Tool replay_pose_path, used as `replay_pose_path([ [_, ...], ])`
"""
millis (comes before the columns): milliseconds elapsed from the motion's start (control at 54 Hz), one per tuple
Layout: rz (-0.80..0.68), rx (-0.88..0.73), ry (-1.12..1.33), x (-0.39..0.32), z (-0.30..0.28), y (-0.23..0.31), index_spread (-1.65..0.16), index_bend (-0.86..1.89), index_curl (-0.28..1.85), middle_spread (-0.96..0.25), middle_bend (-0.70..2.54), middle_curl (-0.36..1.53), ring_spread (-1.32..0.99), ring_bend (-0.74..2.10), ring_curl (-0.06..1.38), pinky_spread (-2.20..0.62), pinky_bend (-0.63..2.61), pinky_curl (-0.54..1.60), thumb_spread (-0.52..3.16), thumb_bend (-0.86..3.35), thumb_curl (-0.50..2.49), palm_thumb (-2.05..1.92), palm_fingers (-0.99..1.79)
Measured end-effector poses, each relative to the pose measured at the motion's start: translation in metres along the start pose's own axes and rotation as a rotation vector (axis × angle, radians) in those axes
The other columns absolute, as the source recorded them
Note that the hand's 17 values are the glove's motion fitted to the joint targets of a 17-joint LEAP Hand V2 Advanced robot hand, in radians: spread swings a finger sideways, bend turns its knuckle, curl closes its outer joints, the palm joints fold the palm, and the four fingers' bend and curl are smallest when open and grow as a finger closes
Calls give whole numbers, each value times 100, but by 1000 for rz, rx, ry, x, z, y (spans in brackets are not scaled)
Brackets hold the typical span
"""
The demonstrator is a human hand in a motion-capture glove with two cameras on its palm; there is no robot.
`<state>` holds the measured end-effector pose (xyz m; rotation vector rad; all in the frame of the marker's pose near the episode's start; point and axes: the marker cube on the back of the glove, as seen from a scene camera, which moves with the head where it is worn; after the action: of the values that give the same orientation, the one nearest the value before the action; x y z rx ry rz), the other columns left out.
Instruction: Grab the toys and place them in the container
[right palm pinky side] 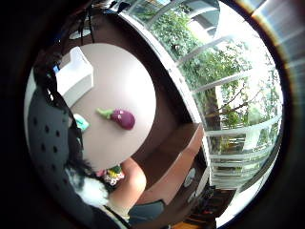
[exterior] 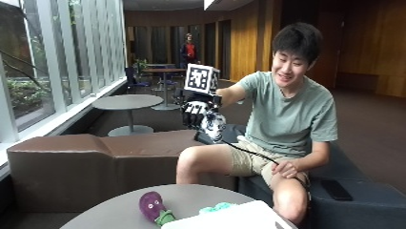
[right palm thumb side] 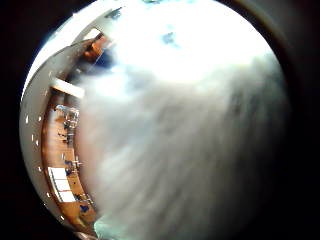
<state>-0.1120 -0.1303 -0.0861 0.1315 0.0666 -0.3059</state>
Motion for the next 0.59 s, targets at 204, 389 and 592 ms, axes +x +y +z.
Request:
replay_pose_path([
  [204, -19, 12, 27, -63, -31, -67, -28, 96, 84, -20, 109, 79, -37, 109, 64, -34, 101, 47, 44, 7, 104, 57, 101],
  [389, -26, 11, -17, -114, -29, -136, -29, 94, 88, -20, 108, 80, -37, 109, 65, -34, 101, 47, 42, 7, 110, 57, 101],
  [592, -38, 8, -67, -168, 0, -186, -29, 91, 92, -20, 108, 82, -37, 108, 66, -34, 102, 47, 41, 5, 115, 56, 102],
])
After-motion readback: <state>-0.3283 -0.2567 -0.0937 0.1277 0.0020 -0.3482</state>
